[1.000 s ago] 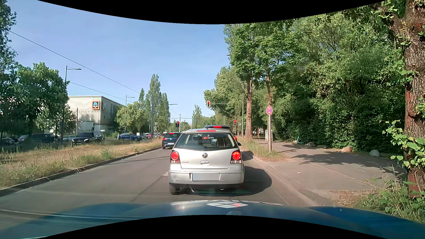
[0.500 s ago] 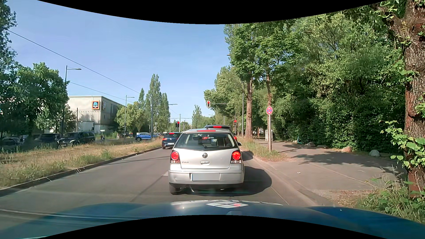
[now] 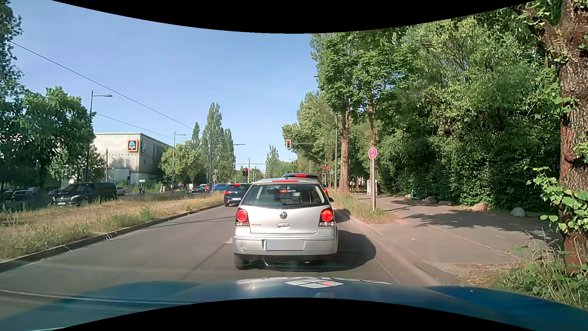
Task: Follow the waypoints while adhering to traffic rules and regulations
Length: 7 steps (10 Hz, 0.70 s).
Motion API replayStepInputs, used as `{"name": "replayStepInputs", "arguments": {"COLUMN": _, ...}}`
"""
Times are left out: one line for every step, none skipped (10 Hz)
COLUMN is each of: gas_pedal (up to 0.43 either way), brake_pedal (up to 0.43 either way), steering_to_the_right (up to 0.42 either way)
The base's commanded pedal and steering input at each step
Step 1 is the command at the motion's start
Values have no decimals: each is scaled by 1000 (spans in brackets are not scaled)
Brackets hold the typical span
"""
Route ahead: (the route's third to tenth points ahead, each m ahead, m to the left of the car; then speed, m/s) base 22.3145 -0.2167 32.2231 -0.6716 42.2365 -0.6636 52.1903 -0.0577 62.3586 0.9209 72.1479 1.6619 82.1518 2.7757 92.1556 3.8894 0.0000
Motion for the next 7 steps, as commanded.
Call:
{"name": "replayStepInputs", "arguments": {"gas_pedal": 0, "brake_pedal": 250, "steering_to_the_right": -7}}
{"name": "replayStepInputs", "arguments": {"gas_pedal": 0, "brake_pedal": 250, "steering_to_the_right": -7}}
{"name": "replayStepInputs", "arguments": {"gas_pedal": 0, "brake_pedal": 250, "steering_to_the_right": -7}}
{"name": "replayStepInputs", "arguments": {"gas_pedal": 0, "brake_pedal": 250, "steering_to_the_right": -7}}
{"name": "replayStepInputs", "arguments": {"gas_pedal": 0, "brake_pedal": 250, "steering_to_the_right": -7}}
{"name": "replayStepInputs", "arguments": {"gas_pedal": 0, "brake_pedal": 250, "steering_to_the_right": -7}}
{"name": "replayStepInputs", "arguments": {"gas_pedal": 0, "brake_pedal": 250, "steering_to_the_right": -7}}
